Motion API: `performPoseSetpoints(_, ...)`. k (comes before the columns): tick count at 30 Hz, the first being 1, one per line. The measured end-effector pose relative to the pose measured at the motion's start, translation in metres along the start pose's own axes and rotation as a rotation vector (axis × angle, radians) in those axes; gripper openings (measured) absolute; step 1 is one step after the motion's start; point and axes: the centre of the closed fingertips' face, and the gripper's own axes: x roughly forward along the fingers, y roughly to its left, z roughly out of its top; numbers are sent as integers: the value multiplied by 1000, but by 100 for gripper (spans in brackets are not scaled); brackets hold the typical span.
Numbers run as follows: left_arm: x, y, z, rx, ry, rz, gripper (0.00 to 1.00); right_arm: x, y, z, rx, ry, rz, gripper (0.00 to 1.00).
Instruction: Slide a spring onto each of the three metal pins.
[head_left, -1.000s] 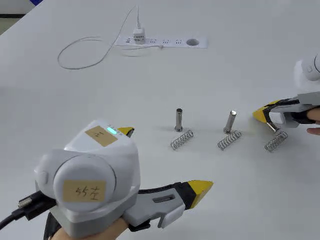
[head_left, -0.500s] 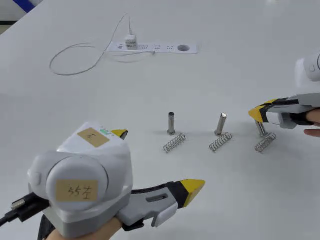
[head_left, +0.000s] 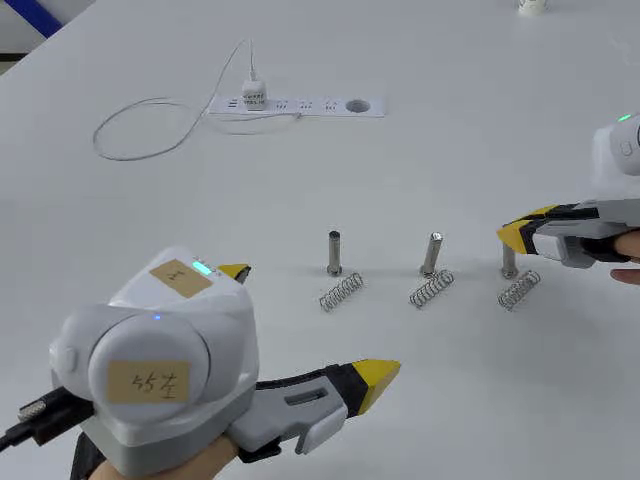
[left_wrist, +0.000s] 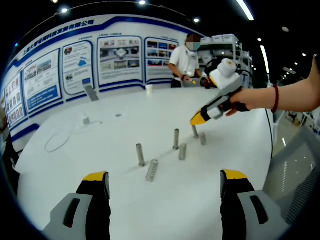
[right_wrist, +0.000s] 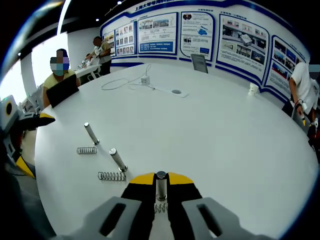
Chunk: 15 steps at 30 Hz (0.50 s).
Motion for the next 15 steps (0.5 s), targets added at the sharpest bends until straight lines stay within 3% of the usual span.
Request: performPoseSetpoints(15, 0, 0, -2, 15, 14, 5, 90, -10, -1, -9, 53, 20, -37, 9)
